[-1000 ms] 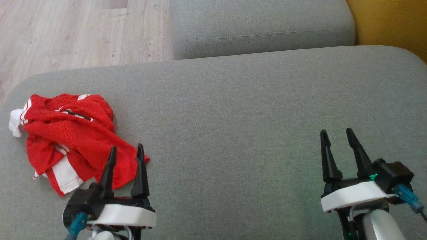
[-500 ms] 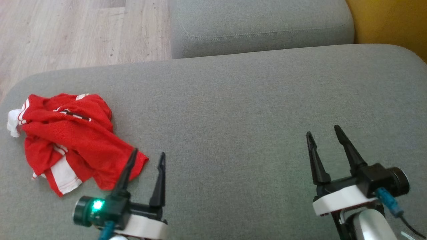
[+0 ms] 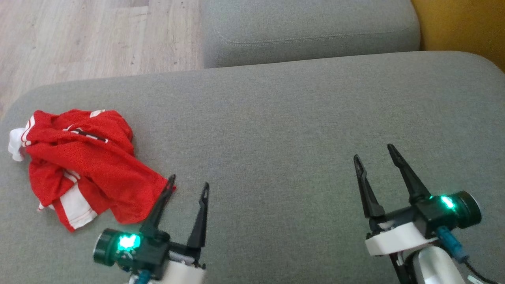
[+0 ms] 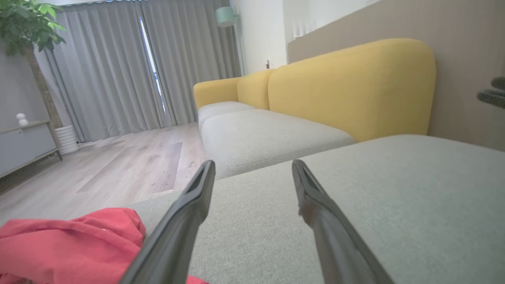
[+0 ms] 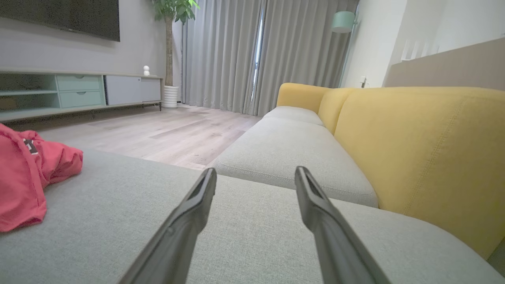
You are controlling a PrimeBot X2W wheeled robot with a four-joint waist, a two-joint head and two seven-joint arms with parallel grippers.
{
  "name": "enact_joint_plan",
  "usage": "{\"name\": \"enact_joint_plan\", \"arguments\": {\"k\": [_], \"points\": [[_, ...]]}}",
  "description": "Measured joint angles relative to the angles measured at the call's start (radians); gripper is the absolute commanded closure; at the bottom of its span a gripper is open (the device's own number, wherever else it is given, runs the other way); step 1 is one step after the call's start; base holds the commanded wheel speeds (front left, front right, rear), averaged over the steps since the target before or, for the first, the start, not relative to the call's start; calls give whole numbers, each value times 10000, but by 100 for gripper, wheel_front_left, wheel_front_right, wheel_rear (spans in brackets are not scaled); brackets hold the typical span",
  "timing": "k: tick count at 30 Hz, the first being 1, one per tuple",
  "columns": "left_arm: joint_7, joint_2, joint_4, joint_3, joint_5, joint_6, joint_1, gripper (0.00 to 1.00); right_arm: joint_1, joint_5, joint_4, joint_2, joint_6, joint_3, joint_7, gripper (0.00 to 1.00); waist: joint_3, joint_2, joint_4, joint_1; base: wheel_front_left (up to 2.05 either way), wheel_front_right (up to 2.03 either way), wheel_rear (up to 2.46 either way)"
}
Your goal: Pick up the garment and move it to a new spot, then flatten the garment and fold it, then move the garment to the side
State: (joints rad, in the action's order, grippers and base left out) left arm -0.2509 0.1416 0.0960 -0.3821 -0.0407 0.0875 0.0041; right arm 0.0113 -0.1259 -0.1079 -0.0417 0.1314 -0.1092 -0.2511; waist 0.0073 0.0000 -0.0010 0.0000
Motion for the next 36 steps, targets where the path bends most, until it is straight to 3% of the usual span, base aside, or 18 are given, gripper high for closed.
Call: {"name": "enact_joint_plan", "arguments": {"k": [5, 11, 18, 36], "points": [[-15, -380, -163, 813, -1003, -397, 33, 0, -10, 1227, -13, -4, 0, 75, 0, 0, 13, 0, 47, 0, 0, 0, 0], [-15, -769, -125, 1701, -2140, -1200, 281, 0, -62, 3147, -428, -6, 0, 236, -2, 0, -23, 0, 46, 0, 0, 0, 0], [-15, -874, 328, 1921, -2656, -1753, 482, 0, -77, 3960, -1175, -6, 0, 242, 0, 0, -88, 0, -28, 0, 0, 0, 0], [-13, -886, 497, 1937, -2932, -1576, 477, 0, -77, 3848, -1333, -6, 0, 205, 0, 0, -226, 0, 360, 0, 0, 0, 0]]}}
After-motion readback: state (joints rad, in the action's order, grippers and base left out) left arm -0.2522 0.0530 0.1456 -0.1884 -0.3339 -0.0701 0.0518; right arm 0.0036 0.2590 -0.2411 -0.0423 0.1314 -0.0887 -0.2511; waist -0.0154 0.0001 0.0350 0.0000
